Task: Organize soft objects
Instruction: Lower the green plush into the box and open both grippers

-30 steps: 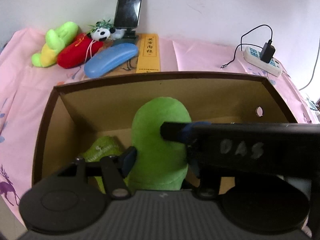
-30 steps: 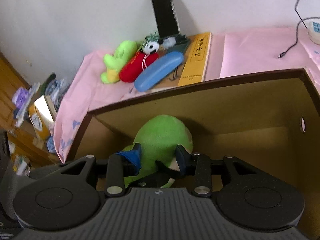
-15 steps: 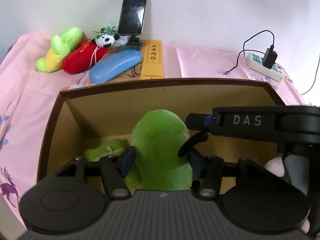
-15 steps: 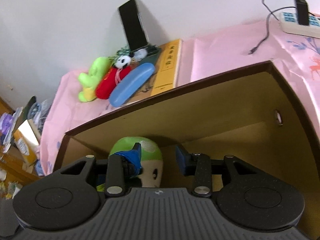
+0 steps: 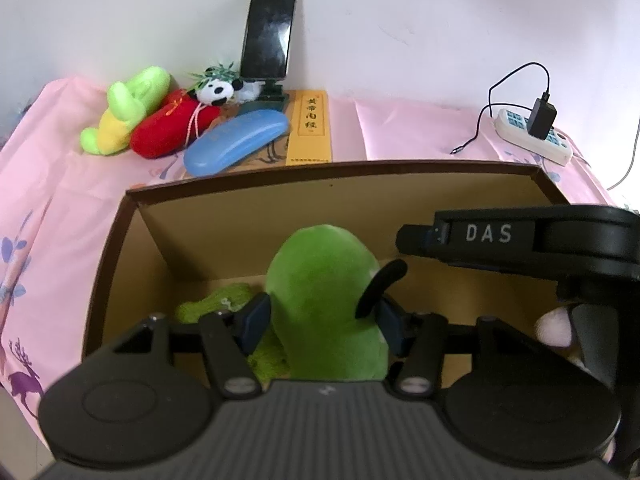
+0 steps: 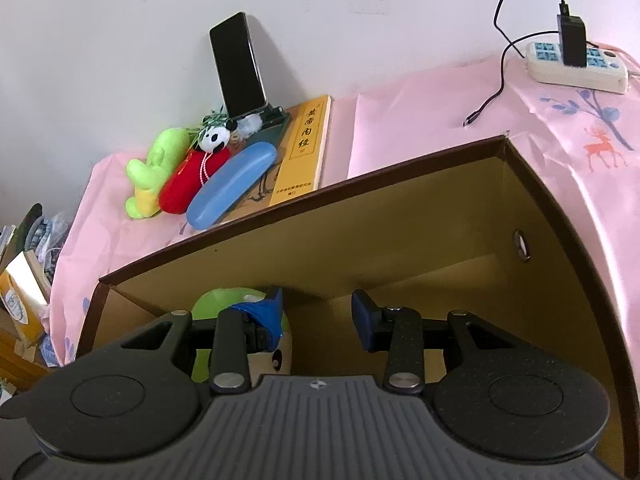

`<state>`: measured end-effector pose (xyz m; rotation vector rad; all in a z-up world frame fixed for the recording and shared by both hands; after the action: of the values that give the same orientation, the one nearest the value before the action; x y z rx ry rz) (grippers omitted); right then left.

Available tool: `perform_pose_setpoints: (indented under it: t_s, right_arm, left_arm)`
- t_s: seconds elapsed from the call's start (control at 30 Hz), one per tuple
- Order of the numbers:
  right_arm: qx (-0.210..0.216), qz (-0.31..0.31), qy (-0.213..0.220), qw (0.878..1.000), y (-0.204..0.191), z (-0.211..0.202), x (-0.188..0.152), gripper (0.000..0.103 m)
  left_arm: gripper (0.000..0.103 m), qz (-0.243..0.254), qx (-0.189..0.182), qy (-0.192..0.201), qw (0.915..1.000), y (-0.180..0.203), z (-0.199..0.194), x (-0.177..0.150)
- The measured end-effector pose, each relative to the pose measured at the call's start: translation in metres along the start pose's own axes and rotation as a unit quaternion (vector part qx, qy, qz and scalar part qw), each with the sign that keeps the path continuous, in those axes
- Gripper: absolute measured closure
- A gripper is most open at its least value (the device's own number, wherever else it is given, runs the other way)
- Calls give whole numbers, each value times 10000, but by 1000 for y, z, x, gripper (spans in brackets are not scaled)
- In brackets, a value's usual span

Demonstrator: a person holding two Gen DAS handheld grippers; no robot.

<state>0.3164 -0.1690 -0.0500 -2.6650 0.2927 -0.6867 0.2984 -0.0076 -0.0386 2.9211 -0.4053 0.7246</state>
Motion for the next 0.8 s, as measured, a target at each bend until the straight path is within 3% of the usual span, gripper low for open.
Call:
perform_pose_setpoints:
  t_s: [0.3, 0.57, 0.8]
  right_arm:
    - [-284, 3, 55, 9996, -2, 0, 0, 81]
    - [-587, 379, -415, 9967, 6, 9, 0, 81]
    - [-667, -8, -419, 9969, -12, 1, -5, 81]
  left_arm:
    - [43, 33, 170, 39, 9998, 1, 0, 0]
    - [39, 197, 294, 91, 9993, 5, -1, 1]
    - [38, 190, 323, 82, 9993, 3, 0, 4]
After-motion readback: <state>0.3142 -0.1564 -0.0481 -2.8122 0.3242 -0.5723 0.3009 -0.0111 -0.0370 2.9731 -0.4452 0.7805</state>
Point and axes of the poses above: each gripper's, at about its wrist camera, not at the fingertips, and z roughly the way its jaws point, y to its right, x to its top, the point moved 2 cm from there along z, roughly the way its jaws point, and after that the axes turned 15 degrees about -y, right-handed, at the moved point
